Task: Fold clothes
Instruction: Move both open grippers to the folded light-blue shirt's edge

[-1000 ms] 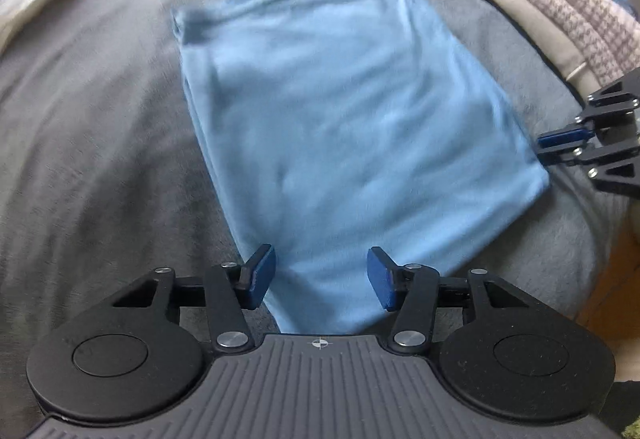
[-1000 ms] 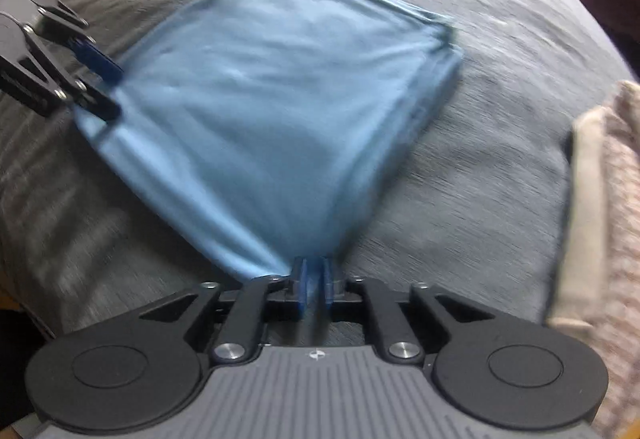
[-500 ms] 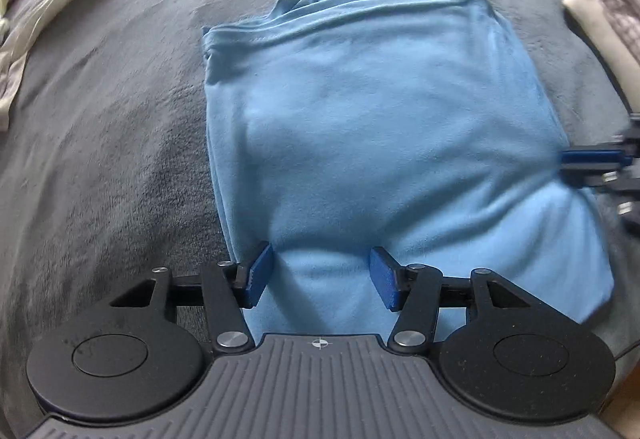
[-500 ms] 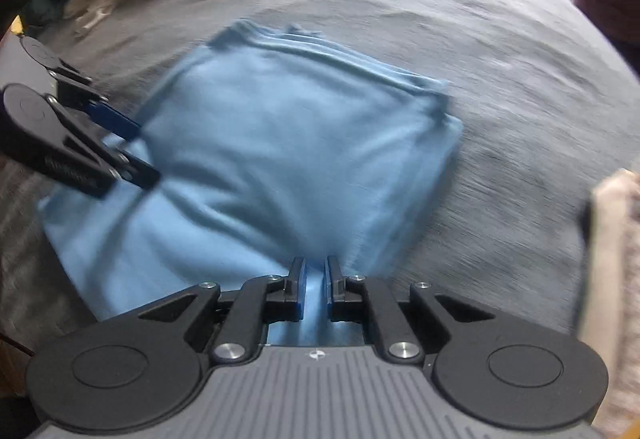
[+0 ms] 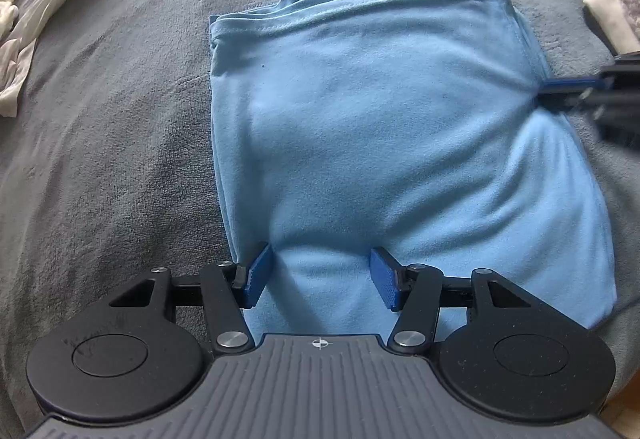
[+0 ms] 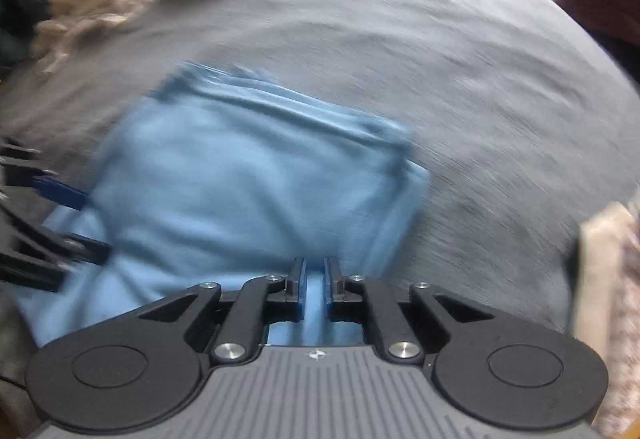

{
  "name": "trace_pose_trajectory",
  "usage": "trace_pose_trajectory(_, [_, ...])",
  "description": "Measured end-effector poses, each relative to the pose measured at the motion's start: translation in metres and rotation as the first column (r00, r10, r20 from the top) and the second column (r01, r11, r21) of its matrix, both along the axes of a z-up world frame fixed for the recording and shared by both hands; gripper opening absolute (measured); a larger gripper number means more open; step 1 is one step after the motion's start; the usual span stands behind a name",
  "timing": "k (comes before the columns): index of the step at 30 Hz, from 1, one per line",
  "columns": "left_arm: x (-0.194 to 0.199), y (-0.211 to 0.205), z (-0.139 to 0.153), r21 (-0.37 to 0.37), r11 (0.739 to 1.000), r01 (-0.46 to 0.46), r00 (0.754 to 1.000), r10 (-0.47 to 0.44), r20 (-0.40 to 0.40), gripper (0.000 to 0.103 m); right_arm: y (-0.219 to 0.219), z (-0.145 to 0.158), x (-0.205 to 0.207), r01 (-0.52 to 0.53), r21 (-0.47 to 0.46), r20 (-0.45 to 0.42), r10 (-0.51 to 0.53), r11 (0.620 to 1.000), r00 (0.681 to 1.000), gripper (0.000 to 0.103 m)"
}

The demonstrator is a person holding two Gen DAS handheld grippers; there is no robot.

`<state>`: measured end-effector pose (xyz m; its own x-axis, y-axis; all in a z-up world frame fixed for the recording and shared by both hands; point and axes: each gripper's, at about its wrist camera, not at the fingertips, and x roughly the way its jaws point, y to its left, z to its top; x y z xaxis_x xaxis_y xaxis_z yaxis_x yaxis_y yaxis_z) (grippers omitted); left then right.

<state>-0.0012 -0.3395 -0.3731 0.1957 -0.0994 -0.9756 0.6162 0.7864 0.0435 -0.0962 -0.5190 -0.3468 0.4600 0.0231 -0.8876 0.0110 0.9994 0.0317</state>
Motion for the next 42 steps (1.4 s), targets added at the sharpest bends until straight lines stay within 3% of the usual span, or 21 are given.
trace_pose_trajectory(3, [0.002, 0.0, -0.001, 0.0, 1.0, 0.002, 1.0, -0.002, -0.004, 0.055, -0.022, 0.014, -0.001, 0.077, -0.023, 0.016, -0.077, 0.997, 0.997, 0.012])
trace_pose_trajectory(7, [0.005, -0.002, 0.0, 0.002, 1.0, 0.008, 1.0, -0.008, -0.011, 0.055, -0.012, 0.03, 0.007, 0.04, 0.048, 0.082, -0.044, 0.998, 0.996, 0.013])
trace_pose_trajectory(12, [0.009, -0.002, -0.001, 0.005, 1.0, 0.017, 1.0, -0.017, -0.016, 0.055, 0.006, 0.005, 0.032, -0.016, 0.048, 0.055, 0.013, 0.999, 0.998, 0.012])
trace_pose_trajectory(15, [0.01, -0.001, -0.001, 0.003, 1.0, 0.021, 1.0, -0.021, -0.019, 0.055, -0.019, -0.003, 0.039, 0.092, 0.049, 0.047, -0.094, 0.995, 0.994, 0.008])
trace_pose_trajectory(16, [0.011, 0.0, -0.002, 0.001, 1.0, 0.021, 1.0, -0.021, -0.021, 0.055, -0.026, 0.002, 0.039, 0.133, 0.056, 0.063, -0.137, 0.99, 0.989, 0.015])
trace_pose_trajectory(18, [0.013, 0.001, -0.002, -0.003, 1.0, 0.021, 0.999, -0.021, -0.025, 0.055, -0.034, 0.012, 0.037, 0.168, 0.065, 0.089, -0.174, 0.984, 0.981, 0.016])
trace_pose_trajectory(22, [0.016, 0.003, -0.003, -0.006, 1.0, 0.025, 0.999, -0.025, -0.032, 0.055, -0.021, 0.022, 0.038, 0.1, 0.073, 0.1, -0.107, 0.992, 0.989, 0.016])
trace_pose_trajectory(31, [0.021, 0.007, -0.005, -0.015, 0.999, 0.032, 0.999, -0.033, -0.038, 0.055, 0.008, 0.004, 0.056, 0.035, 0.107, 0.076, -0.044, 0.994, 0.996, 0.016])
trace_pose_trajectory(34, [0.021, 0.012, -0.005, -0.034, 0.999, 0.037, 0.999, -0.038, -0.029, 0.055, -0.001, -0.01, 0.067, 0.088, 0.08, 0.063, -0.094, 0.993, 0.994, 0.013])
trace_pose_trajectory(38, [0.02, 0.027, 0.0, -0.093, 0.995, 0.044, 0.999, -0.045, -0.014, 0.055, -0.022, 0.002, 0.069, 0.228, 0.117, 0.134, -0.243, 0.967, 0.961, 0.015])
trace_pose_trajectory(42, [0.023, 0.043, 0.019, -0.141, 0.989, 0.035, 0.999, -0.031, 0.034, 0.055, -0.016, 0.021, 0.055, 0.192, 0.11, 0.161, -0.208, 0.975, 0.965, 0.016])
